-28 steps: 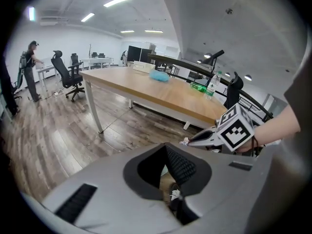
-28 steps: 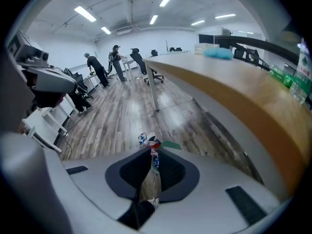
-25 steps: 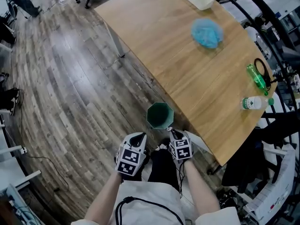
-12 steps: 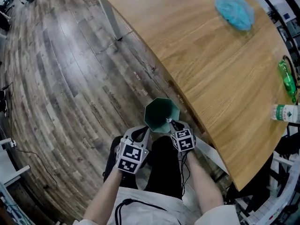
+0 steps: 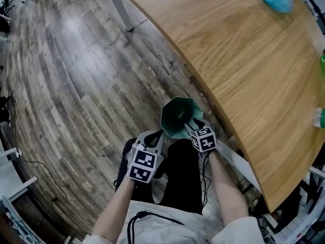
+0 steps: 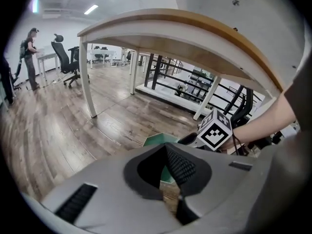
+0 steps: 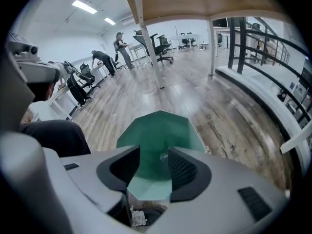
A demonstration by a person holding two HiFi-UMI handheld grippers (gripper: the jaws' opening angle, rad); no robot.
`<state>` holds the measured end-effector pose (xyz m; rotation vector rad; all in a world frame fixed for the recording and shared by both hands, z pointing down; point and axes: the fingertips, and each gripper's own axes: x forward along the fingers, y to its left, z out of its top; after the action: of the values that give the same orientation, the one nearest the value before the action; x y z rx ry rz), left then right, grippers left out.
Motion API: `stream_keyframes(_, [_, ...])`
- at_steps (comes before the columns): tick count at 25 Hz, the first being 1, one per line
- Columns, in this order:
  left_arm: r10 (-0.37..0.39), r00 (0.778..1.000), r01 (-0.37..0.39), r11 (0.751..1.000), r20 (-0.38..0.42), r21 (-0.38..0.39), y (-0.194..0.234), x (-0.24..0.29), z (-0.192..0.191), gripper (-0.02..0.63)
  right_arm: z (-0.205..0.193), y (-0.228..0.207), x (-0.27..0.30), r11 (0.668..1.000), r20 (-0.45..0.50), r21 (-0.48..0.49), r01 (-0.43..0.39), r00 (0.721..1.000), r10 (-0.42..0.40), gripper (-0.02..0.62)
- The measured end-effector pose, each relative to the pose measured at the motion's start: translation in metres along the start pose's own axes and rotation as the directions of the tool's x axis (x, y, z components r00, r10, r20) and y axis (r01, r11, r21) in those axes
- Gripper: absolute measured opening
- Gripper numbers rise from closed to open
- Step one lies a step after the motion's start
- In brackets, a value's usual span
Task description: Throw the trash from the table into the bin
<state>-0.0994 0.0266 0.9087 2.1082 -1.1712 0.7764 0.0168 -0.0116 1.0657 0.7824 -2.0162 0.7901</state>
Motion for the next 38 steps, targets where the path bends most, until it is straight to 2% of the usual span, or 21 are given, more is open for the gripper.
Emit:
stream_keyframes(4, [0.011, 1.000, -0.011, 1.000, 0.008, -0.001, -0.005, -0.037, 0.025, 0.021, 0.014, 0.017, -0.044, 1.000, 0.016, 0.030, 0.008, 1.000, -0.008, 0.218])
stream_keyframes(10, [0.020, 1.000, -0.019, 0.999, 0.002, -0.037, -0.026, -0.120, 0.076, 0.021, 0.049, 0.052, -0.166, 0.994, 0.127, 0.103, 0.047, 0.990, -0.060, 0.212])
stream_keyframes(12, [0.023, 1.000, -0.022, 0.999, 0.008, -0.040, -0.035, -0.149, 0.093, 0.021, 0.054, 0.067, -0.208, 0.991, 0.151, 0.120, 0.062, 0.985, -0.080, 0.137])
stream_keyframes(16, [0.021, 0.999, -0.020, 1.000, 0.042, -0.016, -0.054, -0.198, 0.131, 0.021, 0.064, 0.090, -0.281, 0.979, 0.183, 0.178, 0.104, 0.973, -0.137, 0.086])
stream_keyframes(20, [0.011, 0.999, -0.010, 1.000, 0.032, -0.008, -0.070, -0.234, 0.152, 0.021, 0.069, 0.108, -0.331, 0.965, 0.185, 0.216, 0.147, 0.965, -0.188, 0.037])
stream_keyframes(22, [0.008, 0.999, -0.008, 1.000, 0.032, 0.007, -0.077, -0.248, 0.157, 0.021, 0.070, 0.117, -0.348, 0.959, 0.182, 0.232, 0.163, 0.961, -0.207, 0.012])
stream_keyframes(31, [-0.022, 0.999, 0.021, 0.999, 0.025, 0.037, -0.096, -0.268, 0.142, 0.021, 0.082, 0.154, -0.375, 0.962, 0.229, 0.227, 0.152, 0.952, -0.204, 0.013])
stream_keyframes(36, [-0.043, 0.999, 0.042, 0.998, 0.028, 0.035, -0.099, -0.268, 0.134, 0.021, 0.087, 0.175, -0.374, 0.979, 0.218, 0.142, 0.145, 0.961, -0.173, 0.013])
stream_keyframes(38, [-0.050, 0.998, 0.050, 0.998, 0.023, 0.032, -0.100, -0.269, 0.135, 0.021, 0.089, 0.177, -0.376, 0.981, 0.214, 0.140, 0.138, 0.963, -0.166, 0.013])
